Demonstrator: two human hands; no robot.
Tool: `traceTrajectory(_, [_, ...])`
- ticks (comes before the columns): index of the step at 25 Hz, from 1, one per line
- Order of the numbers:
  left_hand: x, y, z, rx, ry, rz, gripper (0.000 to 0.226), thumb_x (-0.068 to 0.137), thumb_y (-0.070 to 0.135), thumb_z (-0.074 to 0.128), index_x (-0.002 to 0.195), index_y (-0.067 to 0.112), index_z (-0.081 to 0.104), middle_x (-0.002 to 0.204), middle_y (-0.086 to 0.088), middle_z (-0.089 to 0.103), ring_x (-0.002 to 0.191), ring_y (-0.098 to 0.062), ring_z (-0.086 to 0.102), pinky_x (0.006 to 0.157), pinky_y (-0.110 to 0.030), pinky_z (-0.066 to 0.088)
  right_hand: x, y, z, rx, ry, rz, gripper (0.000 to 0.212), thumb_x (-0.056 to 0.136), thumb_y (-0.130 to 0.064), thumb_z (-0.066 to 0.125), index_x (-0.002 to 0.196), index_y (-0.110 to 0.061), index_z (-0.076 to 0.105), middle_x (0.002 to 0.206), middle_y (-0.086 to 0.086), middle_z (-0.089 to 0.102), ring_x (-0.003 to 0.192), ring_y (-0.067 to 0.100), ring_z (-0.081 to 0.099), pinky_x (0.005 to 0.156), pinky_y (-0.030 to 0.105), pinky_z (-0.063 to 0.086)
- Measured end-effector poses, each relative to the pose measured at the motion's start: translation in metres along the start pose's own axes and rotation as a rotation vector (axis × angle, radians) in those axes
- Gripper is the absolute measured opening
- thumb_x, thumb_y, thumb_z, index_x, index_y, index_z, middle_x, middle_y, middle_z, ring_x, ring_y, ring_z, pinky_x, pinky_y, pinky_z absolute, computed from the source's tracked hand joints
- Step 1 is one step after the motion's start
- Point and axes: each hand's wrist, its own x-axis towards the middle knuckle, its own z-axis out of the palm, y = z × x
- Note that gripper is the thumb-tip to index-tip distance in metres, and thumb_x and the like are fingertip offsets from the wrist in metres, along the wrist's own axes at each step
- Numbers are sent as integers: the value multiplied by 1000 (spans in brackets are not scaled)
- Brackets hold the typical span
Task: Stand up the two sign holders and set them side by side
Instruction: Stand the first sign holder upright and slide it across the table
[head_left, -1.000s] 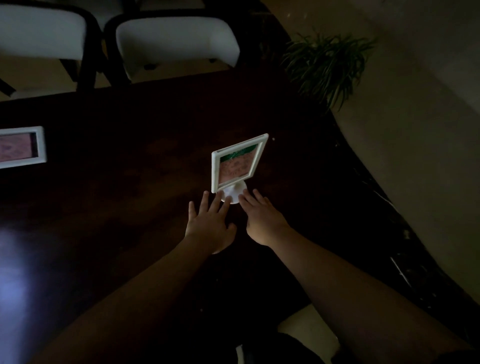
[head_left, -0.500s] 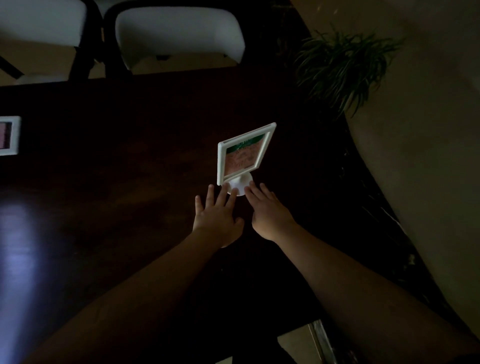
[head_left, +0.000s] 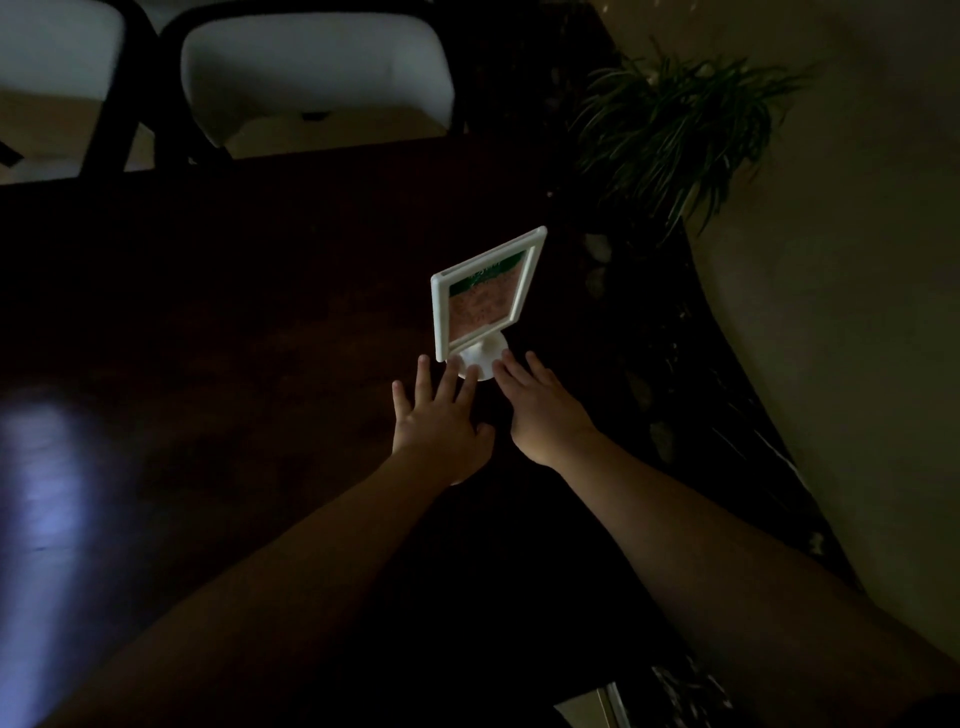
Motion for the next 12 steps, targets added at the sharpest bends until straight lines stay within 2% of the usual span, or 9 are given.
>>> traceTrajectory(5, [17, 25, -6, 27, 3, -13, 78, 92, 58, 27, 157, 28, -4, 166, -1, -13, 144, -39, -28, 113, -65, -11, 5, 23, -11, 3, 4, 11, 75, 96, -11, 47, 158, -20, 6, 167, -3, -2, 152, 26, -7, 122, 42, 8])
traceTrajectory(12, [27, 39, -8, 8, -11, -17, 78, 93, 59, 28, 157, 28, -5, 166, 0, -14, 145, -41, -24, 113, -64, -8, 8, 38, -19, -15, -12, 14, 74, 97, -13, 46, 158, -19, 5, 167, -2, -3, 152, 27, -7, 121, 43, 6])
